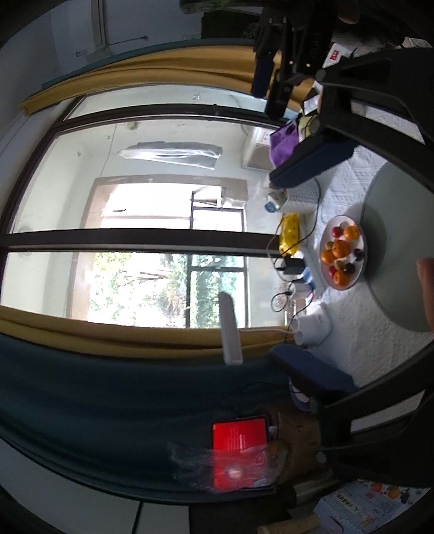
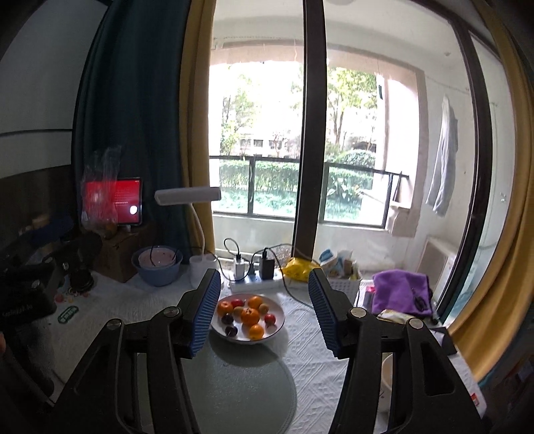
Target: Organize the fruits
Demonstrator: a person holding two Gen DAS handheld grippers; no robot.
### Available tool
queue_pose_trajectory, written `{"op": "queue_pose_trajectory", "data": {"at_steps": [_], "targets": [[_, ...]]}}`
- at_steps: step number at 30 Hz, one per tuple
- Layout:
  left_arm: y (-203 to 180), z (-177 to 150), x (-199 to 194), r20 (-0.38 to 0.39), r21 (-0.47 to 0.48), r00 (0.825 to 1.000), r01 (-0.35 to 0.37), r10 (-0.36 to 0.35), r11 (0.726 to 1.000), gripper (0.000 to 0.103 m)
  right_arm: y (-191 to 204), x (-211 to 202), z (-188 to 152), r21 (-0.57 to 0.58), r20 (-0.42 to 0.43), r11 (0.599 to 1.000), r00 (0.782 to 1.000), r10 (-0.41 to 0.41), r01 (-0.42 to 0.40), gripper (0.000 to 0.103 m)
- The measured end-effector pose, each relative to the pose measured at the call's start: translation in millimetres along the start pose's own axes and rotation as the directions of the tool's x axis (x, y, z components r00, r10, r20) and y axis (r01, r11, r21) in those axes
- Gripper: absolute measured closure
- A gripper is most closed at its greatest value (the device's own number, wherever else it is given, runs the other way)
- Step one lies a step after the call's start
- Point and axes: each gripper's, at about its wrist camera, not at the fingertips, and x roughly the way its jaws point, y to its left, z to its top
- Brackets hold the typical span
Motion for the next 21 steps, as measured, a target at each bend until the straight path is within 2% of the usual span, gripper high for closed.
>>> {"op": "queue_pose_trajectory", "data": {"at_steps": [8,13,15,16,17,21], "targets": [[-7,12,-8,-0.003,0.029,1.0,0.029,-0.029,0.999,0.007,-3,-19,13,0.006,0.042,1.0,0.999,-0.015,0.015,0.045],[-11,19,-16,0.028,0.05,1.0,0.001,-0.002,0.999,0.007,-3,-23,16,0.005,0.045,1.0,0.999,-0.016,0.016,0.044],[-12,21,-18,0.034,0.047,0.999,-0.013,0.011,0.999,0.007,-4,-24,16,0.01,0.041,1.0,0.999,-0.021,0.02,0.035],[-12,22,-18,0.031,0.048,0.999,-0.015,0.014,0.999,0.007,-4,-24,17,0.012,0.043,1.0,0.999,-0.021,0.02,0.022],[-12,23,-18,0.025,0.049,1.0,-0.014,0.013,0.999,0.007,-4,-26,18,0.014,0.047,1.0,0.999,-0.02,0.019,0.017],[-11,23,-18,0.008,0.05,1.0,-0.018,0.018,0.999,0.007,0,-31,23,0.013,0.068,1.0,0.997,-0.027,0.026,0.017]]}}
